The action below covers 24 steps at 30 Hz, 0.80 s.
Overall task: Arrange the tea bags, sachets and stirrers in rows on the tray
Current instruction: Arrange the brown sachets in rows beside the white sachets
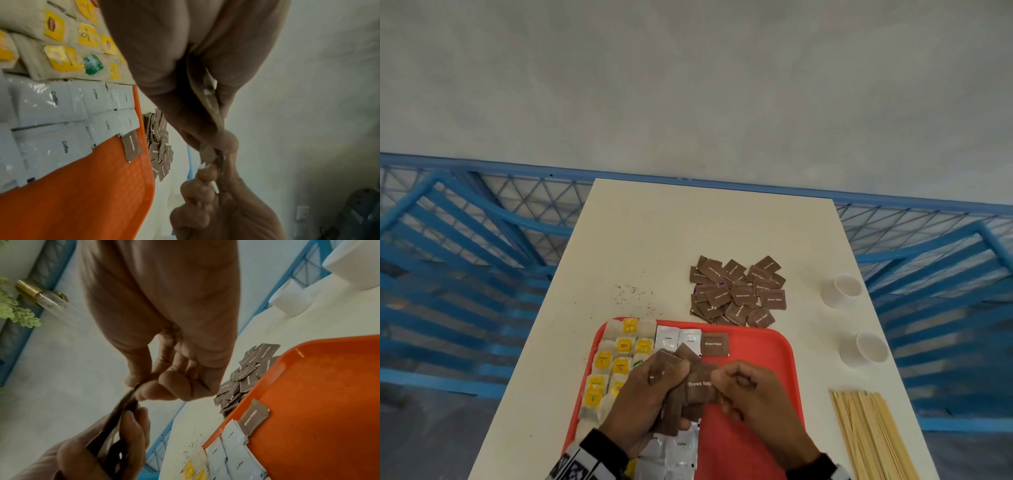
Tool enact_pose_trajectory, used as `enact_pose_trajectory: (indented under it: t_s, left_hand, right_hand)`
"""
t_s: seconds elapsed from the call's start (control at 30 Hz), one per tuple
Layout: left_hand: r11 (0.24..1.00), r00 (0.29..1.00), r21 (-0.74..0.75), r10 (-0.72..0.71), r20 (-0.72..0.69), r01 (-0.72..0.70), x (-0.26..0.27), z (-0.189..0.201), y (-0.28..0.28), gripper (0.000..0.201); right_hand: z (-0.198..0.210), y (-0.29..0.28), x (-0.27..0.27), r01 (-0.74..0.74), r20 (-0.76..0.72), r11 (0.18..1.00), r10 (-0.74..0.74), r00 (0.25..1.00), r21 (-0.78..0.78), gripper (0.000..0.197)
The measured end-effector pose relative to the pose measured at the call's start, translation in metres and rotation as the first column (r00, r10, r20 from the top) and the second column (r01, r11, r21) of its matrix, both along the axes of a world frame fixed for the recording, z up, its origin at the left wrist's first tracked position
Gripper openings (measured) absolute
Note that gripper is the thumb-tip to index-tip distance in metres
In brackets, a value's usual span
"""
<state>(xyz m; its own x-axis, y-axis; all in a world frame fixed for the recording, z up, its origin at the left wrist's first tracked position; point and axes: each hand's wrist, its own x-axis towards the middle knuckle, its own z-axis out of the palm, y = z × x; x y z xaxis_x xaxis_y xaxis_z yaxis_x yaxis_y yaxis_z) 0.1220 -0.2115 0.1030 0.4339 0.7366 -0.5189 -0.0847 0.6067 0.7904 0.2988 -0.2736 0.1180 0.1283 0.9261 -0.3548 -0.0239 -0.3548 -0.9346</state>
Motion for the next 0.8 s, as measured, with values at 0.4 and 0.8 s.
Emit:
enact_pose_trajectory:
  t_s: [0.4, 0.8]
  left_hand:
    - [0.999, 0.993, 0.039, 0.04, -0.108, -0.036, 0.005, -0.011, -0.006, 0.03]
    - [0.991, 0.964, -0.04, 0.111, -0.243, -0.124, -0.024, -0.029, -0.01, 0.026]
  right_hand:
    - [-0.017, -0.005, 0.013, 0.014, 0.048, 0.998, -0.011, 0.999, -0.057, 0.012]
    - [-0.13, 0.058, 0.093, 0.269, 0.386, 0.929, -0.158, 0.909, -0.254, 0.02]
